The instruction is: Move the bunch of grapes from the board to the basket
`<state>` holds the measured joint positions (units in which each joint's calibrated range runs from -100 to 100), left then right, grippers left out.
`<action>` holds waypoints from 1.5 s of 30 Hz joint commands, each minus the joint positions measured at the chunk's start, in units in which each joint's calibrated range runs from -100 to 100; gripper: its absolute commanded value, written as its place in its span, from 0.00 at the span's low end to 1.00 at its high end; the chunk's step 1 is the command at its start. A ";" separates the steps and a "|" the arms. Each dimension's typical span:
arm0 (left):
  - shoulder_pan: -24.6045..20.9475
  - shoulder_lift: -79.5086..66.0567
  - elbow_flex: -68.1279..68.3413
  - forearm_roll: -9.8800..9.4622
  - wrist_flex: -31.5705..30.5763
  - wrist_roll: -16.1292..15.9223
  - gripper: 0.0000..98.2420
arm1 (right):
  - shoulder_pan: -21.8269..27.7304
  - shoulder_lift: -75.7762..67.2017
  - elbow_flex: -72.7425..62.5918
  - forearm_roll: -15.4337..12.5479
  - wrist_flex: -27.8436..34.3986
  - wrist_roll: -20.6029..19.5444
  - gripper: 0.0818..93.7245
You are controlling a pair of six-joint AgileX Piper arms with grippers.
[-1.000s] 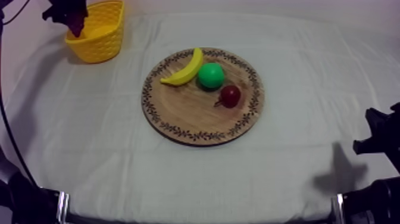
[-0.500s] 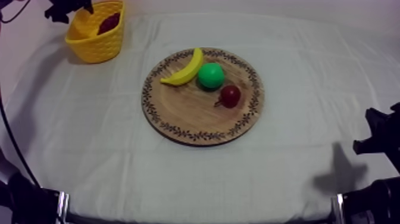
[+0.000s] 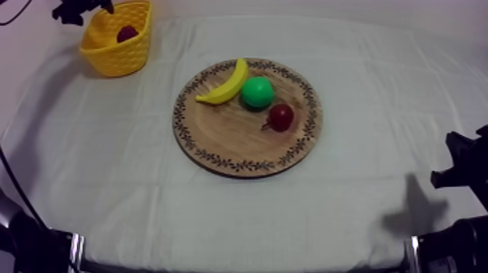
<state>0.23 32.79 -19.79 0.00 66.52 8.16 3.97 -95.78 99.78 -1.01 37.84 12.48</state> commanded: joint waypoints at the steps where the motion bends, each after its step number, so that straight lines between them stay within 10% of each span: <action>1: 0.10 -4.23 6.09 -0.30 -0.68 0.49 0.68 | 0.01 0.02 -0.01 0.01 -0.01 -0.06 0.00; 19: 2.62 -44.09 53.67 0.46 -18.45 -0.32 0.04 | 0.01 0.02 -0.01 0.01 -0.01 -0.08 0.00; 30: 4.91 -72.85 88.56 0.12 -34.63 -2.77 0.00 | 0.01 0.02 -0.01 0.01 -0.01 -0.07 0.00; 45: 4.89 -110.46 115.49 2.53 -36.01 -7.01 0.00 | 0.01 0.02 -0.01 0.01 -0.01 -0.09 0.00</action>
<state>5.20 -69.87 92.21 2.52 30.49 1.06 3.97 -95.78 99.78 -1.01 37.84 12.39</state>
